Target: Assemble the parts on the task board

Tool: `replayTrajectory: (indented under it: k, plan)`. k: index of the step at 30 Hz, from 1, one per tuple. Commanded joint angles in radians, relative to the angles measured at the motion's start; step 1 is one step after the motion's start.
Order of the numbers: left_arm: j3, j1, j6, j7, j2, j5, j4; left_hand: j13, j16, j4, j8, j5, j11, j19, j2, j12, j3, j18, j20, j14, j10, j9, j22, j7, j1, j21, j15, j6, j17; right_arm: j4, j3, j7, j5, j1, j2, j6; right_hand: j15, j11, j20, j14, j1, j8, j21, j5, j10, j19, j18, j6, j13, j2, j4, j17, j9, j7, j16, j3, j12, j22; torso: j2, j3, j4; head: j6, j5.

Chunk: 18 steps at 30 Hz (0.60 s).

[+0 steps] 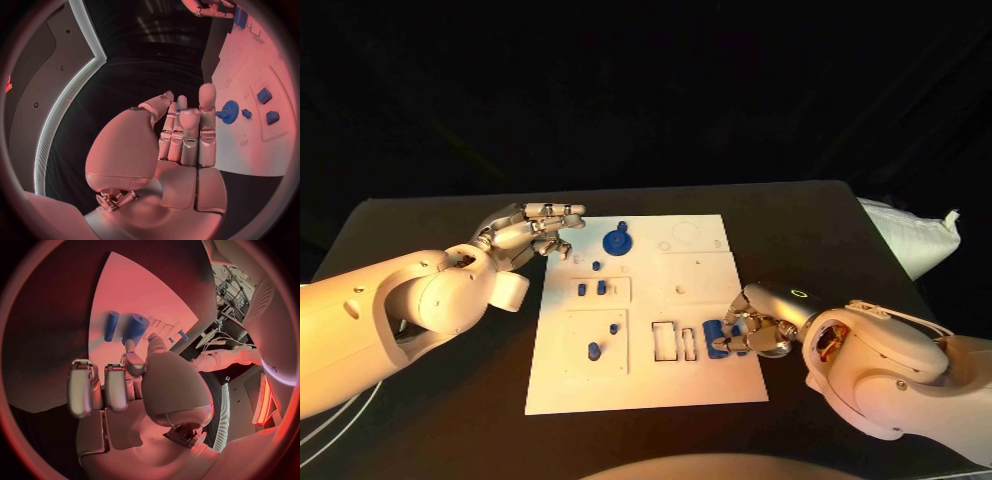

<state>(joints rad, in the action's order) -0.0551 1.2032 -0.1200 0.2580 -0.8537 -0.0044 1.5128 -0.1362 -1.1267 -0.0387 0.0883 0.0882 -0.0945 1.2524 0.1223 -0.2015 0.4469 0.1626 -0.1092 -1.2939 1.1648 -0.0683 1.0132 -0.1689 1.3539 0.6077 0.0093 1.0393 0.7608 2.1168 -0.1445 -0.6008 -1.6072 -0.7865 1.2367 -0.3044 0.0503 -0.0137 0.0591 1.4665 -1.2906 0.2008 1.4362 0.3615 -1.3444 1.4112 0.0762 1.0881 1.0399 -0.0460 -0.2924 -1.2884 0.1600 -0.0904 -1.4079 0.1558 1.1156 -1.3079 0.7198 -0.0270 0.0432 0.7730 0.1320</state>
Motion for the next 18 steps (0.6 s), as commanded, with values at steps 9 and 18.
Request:
replayTrajectory:
  k: [9, 18]
  plan:
    - [0.001, 0.000, 0.014, 0.004, -0.003, -0.002, 0.006, -0.002, 0.005, 0.000, -0.004, 0.001, 0.002, -0.009, -0.007, -0.004, -0.005, 0.009, 0.000, 0.004, -0.006, 0.002, -0.001, -0.002, -0.005, -0.005, 0.000, -0.008, -0.001, -0.035, 0.000, -0.020, -0.055, 0.011, -0.035, 0.069, 0.005, 0.002, -0.002, 0.053, 0.040, 0.013, 0.001, -0.015, 0.012, -0.005, -0.017, -0.010, 0.009, 0.009, -0.001, 0.003, 0.015, 0.000, -0.001, 0.025, -0.005, -0.012, 0.002, -0.0006, -0.0015, 0.004, -0.007]
    - [0.001, 0.000, 0.018, -0.001, -0.005, -0.002, 0.010, -0.002, 0.007, 0.001, -0.004, 0.001, 0.002, -0.011, -0.008, -0.006, -0.006, 0.009, -0.001, 0.006, -0.007, 0.001, -0.004, -0.002, -0.005, -0.010, 0.001, -0.008, -0.003, -0.059, 0.000, -0.067, -0.061, 0.027, -0.084, 0.037, 0.003, 0.000, 0.000, 0.051, 0.161, 0.026, -0.006, -0.133, 0.022, -0.014, -0.015, -0.026, 0.015, -0.005, -0.002, 0.007, 0.042, -0.002, 0.005, 0.072, -0.022, -0.001, 0.003, 0.0000, -0.0003, 0.006, -0.013]
